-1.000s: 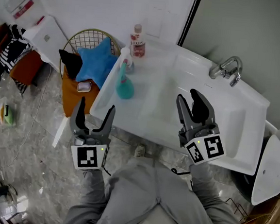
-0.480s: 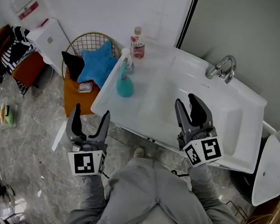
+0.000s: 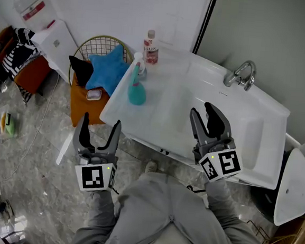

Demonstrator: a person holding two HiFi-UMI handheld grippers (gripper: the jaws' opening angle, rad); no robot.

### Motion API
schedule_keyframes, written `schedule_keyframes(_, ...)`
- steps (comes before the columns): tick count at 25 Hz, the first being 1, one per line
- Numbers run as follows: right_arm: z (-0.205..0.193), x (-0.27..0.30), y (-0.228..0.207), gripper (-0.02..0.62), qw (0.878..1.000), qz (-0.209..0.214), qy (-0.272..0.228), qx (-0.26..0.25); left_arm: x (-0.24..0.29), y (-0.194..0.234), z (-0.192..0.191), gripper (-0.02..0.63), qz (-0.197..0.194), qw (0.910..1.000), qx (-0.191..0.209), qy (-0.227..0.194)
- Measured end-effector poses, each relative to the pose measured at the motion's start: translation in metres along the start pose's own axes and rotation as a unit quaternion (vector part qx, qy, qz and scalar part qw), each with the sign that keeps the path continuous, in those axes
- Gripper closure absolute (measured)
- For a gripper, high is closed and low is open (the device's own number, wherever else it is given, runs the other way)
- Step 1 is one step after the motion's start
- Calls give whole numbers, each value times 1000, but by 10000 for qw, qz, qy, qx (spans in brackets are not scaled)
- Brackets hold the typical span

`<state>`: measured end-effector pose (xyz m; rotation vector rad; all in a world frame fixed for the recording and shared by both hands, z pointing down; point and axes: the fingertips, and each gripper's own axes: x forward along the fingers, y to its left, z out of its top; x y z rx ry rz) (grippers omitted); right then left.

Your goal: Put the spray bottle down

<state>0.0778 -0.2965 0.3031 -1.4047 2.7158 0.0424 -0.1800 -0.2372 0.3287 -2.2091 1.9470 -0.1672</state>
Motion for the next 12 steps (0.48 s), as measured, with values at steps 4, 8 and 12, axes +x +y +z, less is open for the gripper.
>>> schedule_keyframes(4,0,0,0,423,10000,0,-1,-16,1,-1,0,198,-10,10000,-10,-1)
schedule_keyframes(8,1,-1,-2,423,10000,-7,-2,-16,2,-2,1,198,-19,10000,4,5)
schedule_keyframes(12,1,-1,-5,423,10000,-17,5,-15,5,-4,0,198,-22,10000,48,49)
